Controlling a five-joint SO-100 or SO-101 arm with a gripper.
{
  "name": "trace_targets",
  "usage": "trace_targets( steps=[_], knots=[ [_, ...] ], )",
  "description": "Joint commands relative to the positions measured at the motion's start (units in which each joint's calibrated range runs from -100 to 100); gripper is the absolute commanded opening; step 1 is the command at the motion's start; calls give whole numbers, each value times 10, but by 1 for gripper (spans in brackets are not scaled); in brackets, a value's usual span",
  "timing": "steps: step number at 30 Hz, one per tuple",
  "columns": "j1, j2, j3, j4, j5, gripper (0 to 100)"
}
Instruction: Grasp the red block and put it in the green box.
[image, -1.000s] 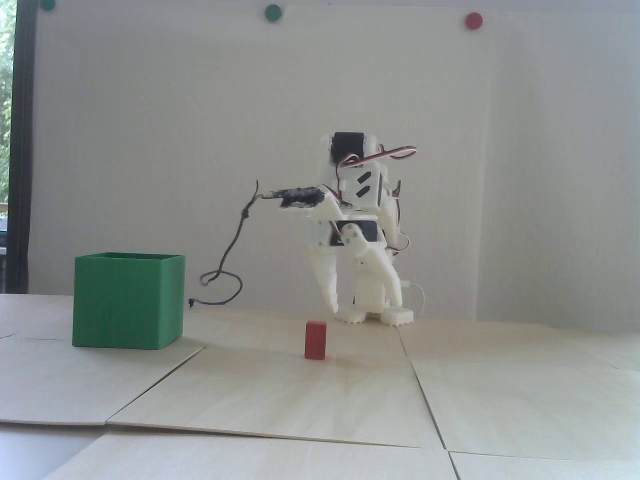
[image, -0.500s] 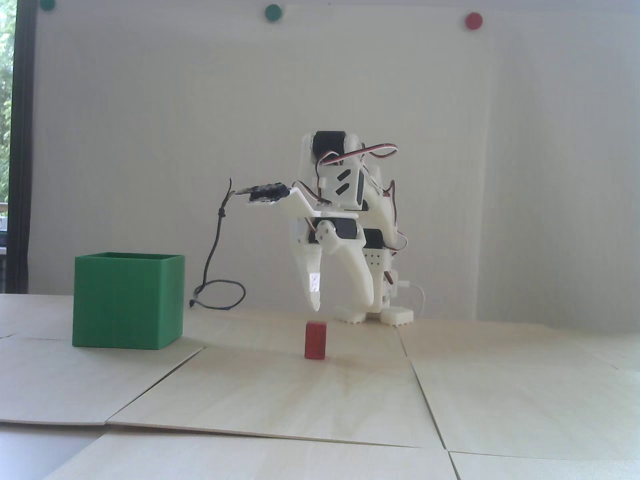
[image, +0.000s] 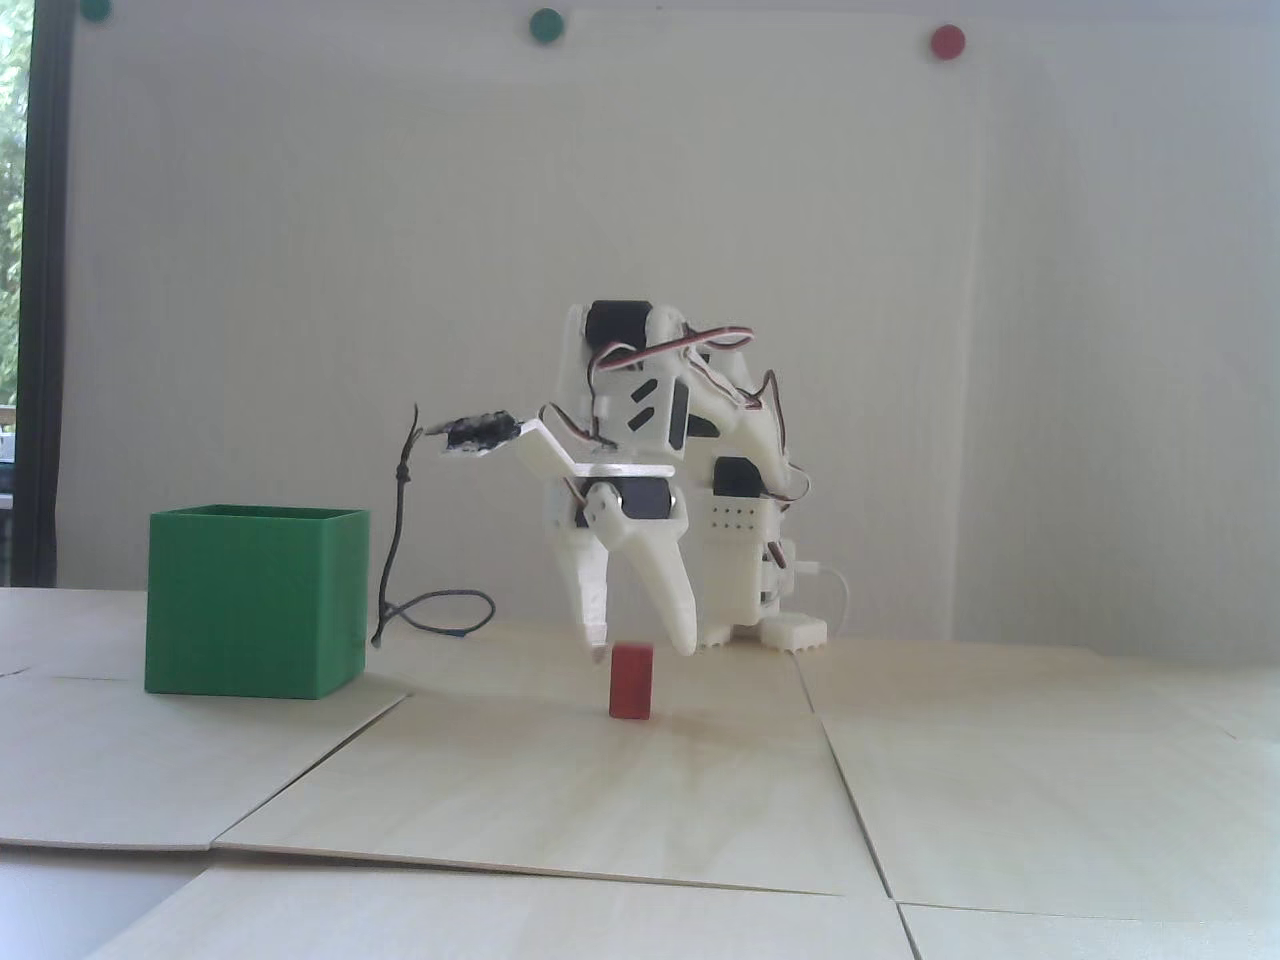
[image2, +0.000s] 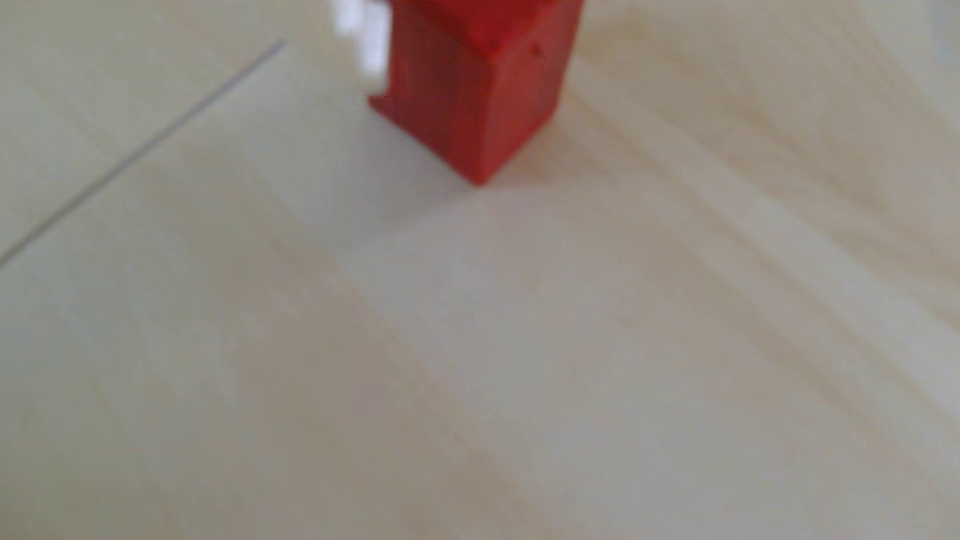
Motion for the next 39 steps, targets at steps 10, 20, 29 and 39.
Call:
trace_targets(
  steps=[10, 20, 29, 39],
  knots=[
    [-9, 15, -43, 2, 33, 37],
    [-42, 20, -39, 5, 62, 37],
    [-48, 20, -36, 5, 101, 33],
    [-49, 22, -35, 10, 108, 4]
  ],
)
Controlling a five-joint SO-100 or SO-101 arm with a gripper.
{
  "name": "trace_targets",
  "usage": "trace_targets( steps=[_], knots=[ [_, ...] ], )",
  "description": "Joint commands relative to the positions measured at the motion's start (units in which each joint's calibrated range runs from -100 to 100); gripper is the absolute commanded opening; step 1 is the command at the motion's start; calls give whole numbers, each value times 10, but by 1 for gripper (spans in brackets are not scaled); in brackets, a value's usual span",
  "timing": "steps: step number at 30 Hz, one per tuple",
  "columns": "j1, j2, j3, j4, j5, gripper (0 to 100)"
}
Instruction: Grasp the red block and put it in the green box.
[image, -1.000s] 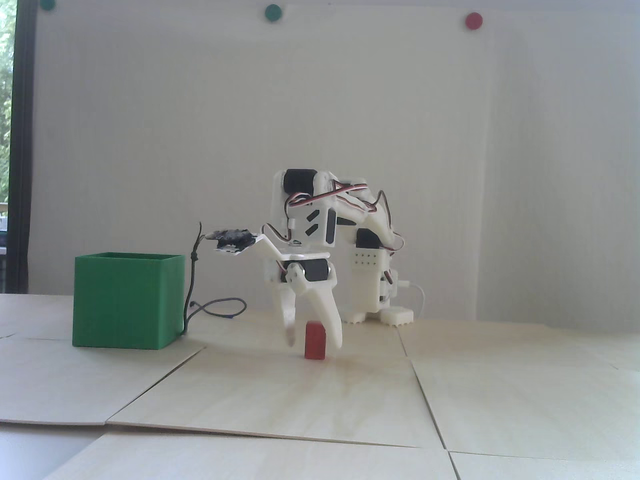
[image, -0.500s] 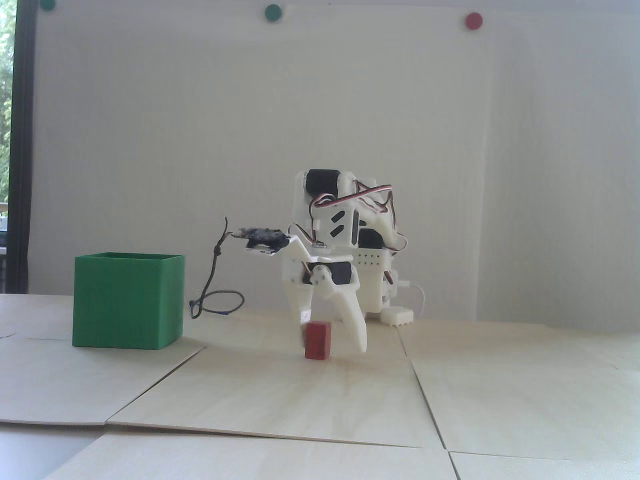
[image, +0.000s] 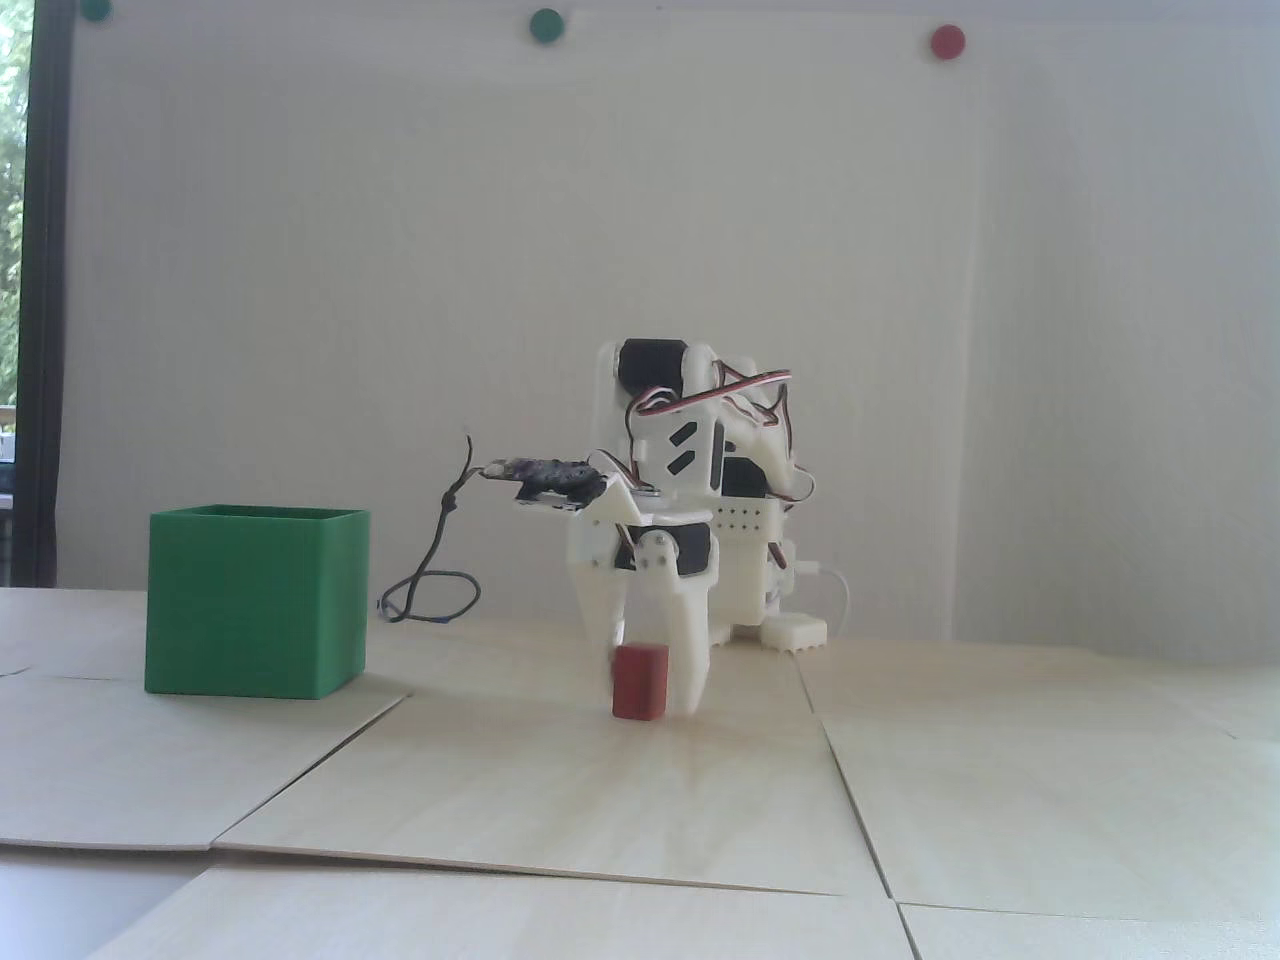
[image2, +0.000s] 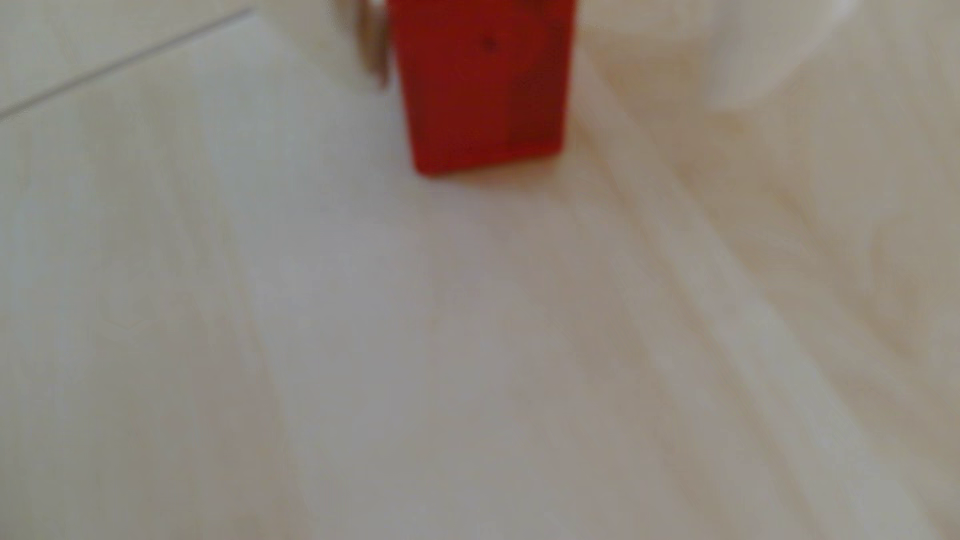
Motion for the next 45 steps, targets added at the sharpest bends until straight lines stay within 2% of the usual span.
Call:
trace_targets(
  steps=[1, 8, 11, 17, 29, 33, 40, 45],
  knots=[
    [-9, -15, -35, 16, 5, 2],
    [-5, -17, -40, 18, 1, 2],
    [5, -24, -43, 50, -3, 2],
    [32, -98, -114, 81, -68, 2],
    [158, -343, -76, 77, -131, 2],
    [204, -379, -76, 26, -148, 2],
    [289, -358, -68, -168, -145, 2],
    [305, -310, -68, -183, -113, 2]
  ],
)
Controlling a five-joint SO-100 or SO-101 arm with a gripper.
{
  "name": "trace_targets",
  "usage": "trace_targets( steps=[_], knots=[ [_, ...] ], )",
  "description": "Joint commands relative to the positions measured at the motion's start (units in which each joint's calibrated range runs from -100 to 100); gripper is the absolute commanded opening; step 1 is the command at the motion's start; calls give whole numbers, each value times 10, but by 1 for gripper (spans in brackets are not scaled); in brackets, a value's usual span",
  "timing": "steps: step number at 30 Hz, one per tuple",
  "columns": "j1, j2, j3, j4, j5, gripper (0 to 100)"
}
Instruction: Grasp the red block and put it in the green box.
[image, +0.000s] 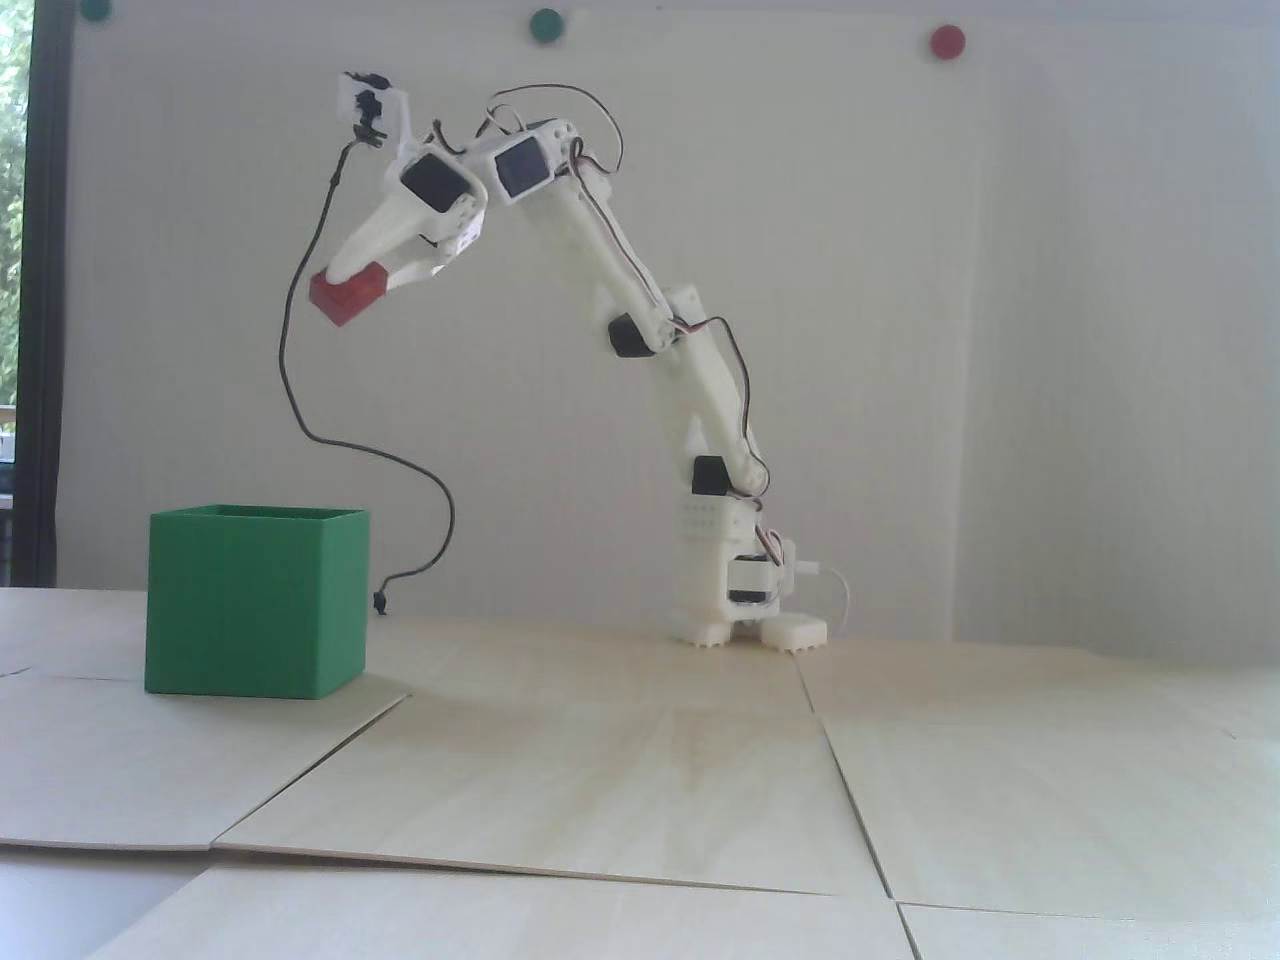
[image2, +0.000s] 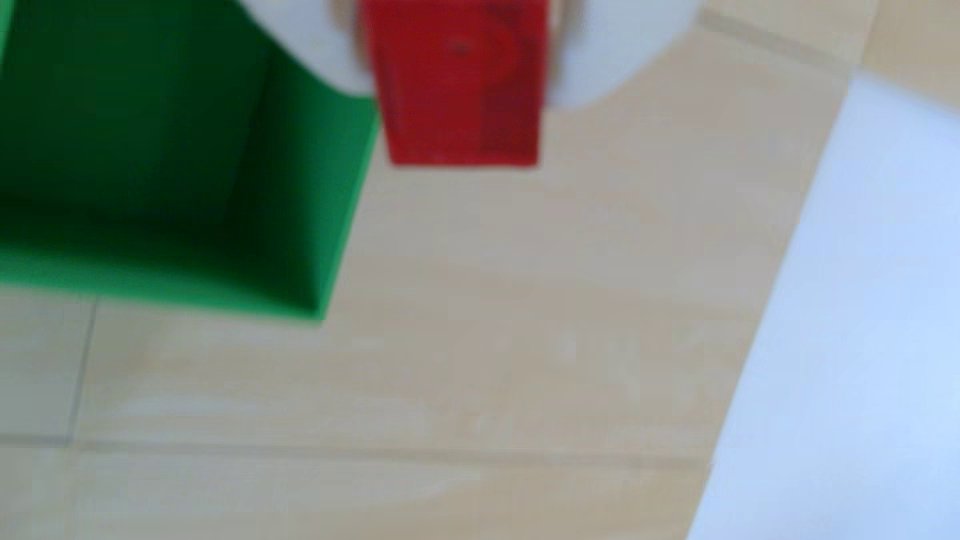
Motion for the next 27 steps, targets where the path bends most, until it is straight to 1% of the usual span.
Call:
trace_targets(
  steps=[1, 3, 4, 7, 11, 15, 19, 22, 27],
  knots=[
    [22, 17, -13, -42, 39, 2],
    [25, 31, -13, -39, 51, 2],
    [24, 41, -13, -15, 66, 2],
    [21, 47, -13, 50, 81, 2],
    [4, 48, -13, 160, 83, 2],
    [-8, 48, -10, 225, 79, 2],
    [-7, 48, 6, 218, 72, 2],
    [-4, 46, 4, 193, 71, 2],
    [13, 43, 6, 98, 69, 2]
  ],
)
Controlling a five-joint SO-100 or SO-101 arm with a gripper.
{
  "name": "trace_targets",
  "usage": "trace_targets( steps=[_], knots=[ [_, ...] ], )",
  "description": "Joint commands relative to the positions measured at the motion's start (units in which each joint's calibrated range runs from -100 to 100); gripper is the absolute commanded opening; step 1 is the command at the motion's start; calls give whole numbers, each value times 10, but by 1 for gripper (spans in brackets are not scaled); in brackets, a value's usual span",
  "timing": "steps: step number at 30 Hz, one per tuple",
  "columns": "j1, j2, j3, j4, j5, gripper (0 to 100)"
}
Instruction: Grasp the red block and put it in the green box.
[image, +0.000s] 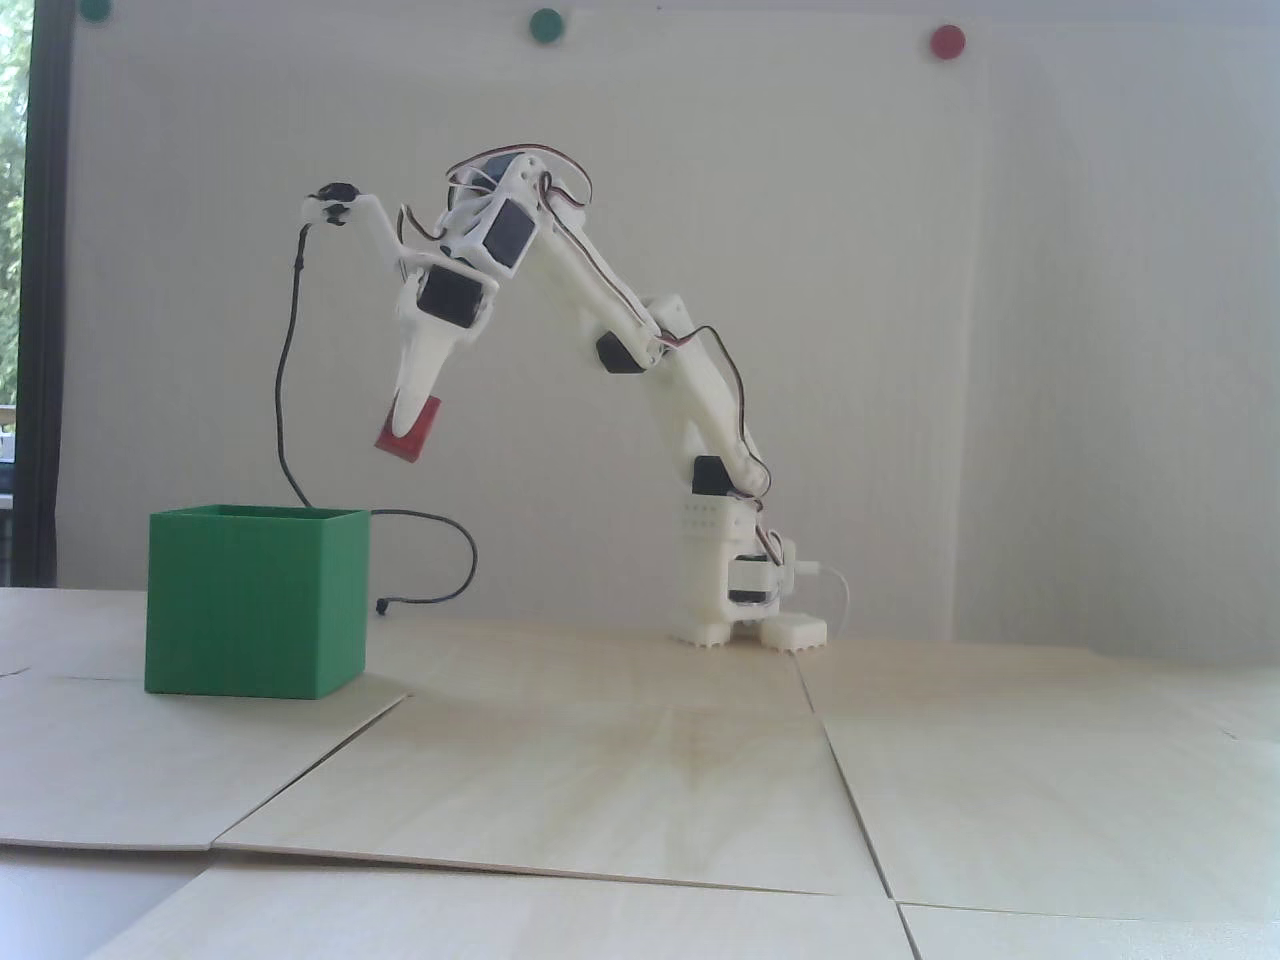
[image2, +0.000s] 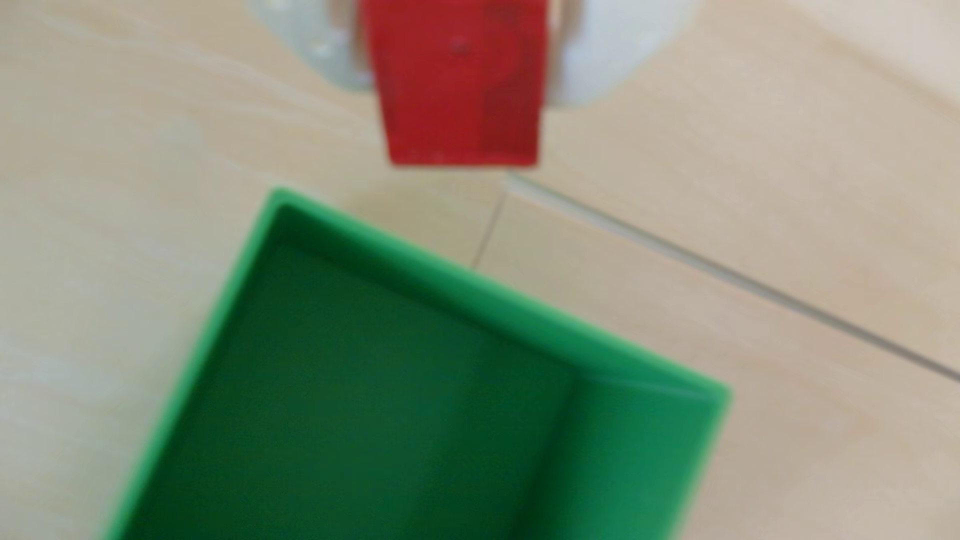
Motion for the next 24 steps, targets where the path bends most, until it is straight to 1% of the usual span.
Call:
trace_targets(
  steps=[1, 4, 10, 13, 18, 21, 24],
  knots=[
    [19, -21, -2, -100, -2, 2],
    [32, -18, 1, -127, -2, 2],
    [41, -19, 17, -119, -5, 2],
    [46, -19, 17, -77, -5, 2],
    [44, -26, 11, 42, -6, 2],
    [44, -27, 10, 42, -30, 2],
    [42, -27, 10, 42, -33, 2]
  ],
)
